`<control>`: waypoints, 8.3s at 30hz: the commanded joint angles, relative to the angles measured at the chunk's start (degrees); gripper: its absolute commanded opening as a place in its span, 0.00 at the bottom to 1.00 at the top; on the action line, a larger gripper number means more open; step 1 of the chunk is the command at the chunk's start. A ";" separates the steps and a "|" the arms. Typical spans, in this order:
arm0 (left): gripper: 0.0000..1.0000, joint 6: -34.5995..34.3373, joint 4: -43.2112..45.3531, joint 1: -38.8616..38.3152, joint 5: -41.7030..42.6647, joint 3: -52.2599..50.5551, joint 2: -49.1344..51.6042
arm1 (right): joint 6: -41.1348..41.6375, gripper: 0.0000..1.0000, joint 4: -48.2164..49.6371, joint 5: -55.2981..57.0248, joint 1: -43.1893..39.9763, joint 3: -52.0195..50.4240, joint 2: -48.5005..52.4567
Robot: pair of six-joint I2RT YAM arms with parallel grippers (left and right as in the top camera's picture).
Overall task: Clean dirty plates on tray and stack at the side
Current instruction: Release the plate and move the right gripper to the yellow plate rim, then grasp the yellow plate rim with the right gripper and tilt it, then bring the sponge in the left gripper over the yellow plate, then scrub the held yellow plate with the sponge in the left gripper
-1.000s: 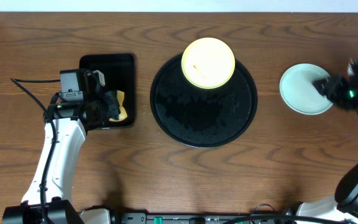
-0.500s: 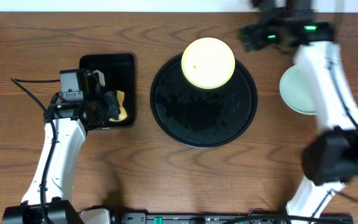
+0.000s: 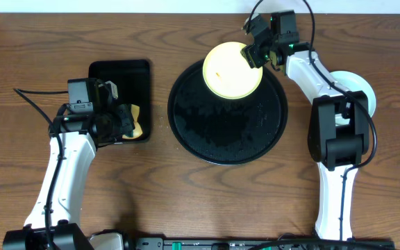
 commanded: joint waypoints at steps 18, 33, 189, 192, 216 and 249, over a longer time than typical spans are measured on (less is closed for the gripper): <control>0.08 0.39 -0.17 0.20 0.50 0.37 -0.11 | 5.07 0.01 -2.56 -1.90 -0.98 0.42 1.18; 0.08 0.37 -0.26 0.20 0.50 0.37 -0.11 | 30.05 0.01 -37.66 16.15 -4.28 0.48 -22.01; 0.08 2.93 47.50 -45.31 -1.03 0.28 30.05 | 42.73 0.01 -25.33 16.41 2.03 -43.80 -36.50; 0.08 3.02 48.41 -45.29 -1.27 0.28 31.06 | 42.73 0.01 -25.31 16.44 2.03 -43.80 -36.50; 0.08 5.55 56.52 -45.13 -4.46 0.28 34.32 | 42.69 0.01 -25.31 16.46 2.03 -43.80 -36.50; 0.08 5.51 63.98 -42.86 -3.54 0.28 35.76 | 42.51 0.01 -25.03 16.63 2.03 -43.80 -36.50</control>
